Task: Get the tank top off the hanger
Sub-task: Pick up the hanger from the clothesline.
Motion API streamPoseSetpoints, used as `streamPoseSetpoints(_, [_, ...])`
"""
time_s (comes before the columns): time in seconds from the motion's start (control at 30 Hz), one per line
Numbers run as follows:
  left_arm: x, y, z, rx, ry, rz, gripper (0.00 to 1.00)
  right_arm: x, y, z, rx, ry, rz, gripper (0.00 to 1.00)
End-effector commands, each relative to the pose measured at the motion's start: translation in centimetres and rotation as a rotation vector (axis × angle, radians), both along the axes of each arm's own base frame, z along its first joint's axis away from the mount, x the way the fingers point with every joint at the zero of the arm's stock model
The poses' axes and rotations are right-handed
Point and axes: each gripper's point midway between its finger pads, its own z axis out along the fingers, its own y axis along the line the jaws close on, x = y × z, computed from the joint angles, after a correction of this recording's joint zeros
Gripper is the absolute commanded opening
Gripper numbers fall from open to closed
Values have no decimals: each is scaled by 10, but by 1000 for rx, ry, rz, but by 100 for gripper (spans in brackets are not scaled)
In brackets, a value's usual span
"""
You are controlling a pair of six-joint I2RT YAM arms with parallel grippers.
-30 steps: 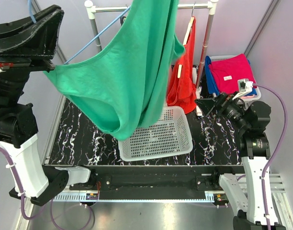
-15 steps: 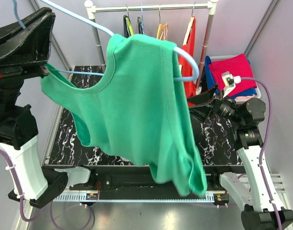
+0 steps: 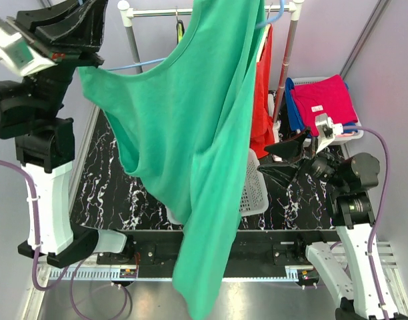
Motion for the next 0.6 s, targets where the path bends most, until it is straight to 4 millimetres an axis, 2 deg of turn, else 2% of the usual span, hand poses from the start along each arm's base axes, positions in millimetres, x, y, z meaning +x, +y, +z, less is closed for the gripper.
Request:
streamPoseSetpoints(0.0, [10,22,15,-89,-45,149,0,-13,-2,12,-7,-72,-8,100])
streamPoseSetpoints(0.1, [16,20,19,-90,-60,171,0,-16,-2,20,3,-87,-5,100])
streamPoseSetpoints(0.13, [11,20,24,-96,-76,169,0,-18,-1,21,3,-90,6,100])
streamPoseSetpoints(0.2, [14,16,25,-89,-82,172,0,-21,0,28,15,-103,24,100])
streamPoseSetpoints(0.33, [18,13,25,-87,-93,198,0,-28,3,29,11,-104,80,100])
streamPoseSetpoints(0.43, [29,10,21,-87,-79,242,0,-19,2,25,-10,-90,52,100])
streamPoseSetpoints(0.57, [55,5,5,-60,-27,352,0,-5,0,19,-31,-91,12,100])
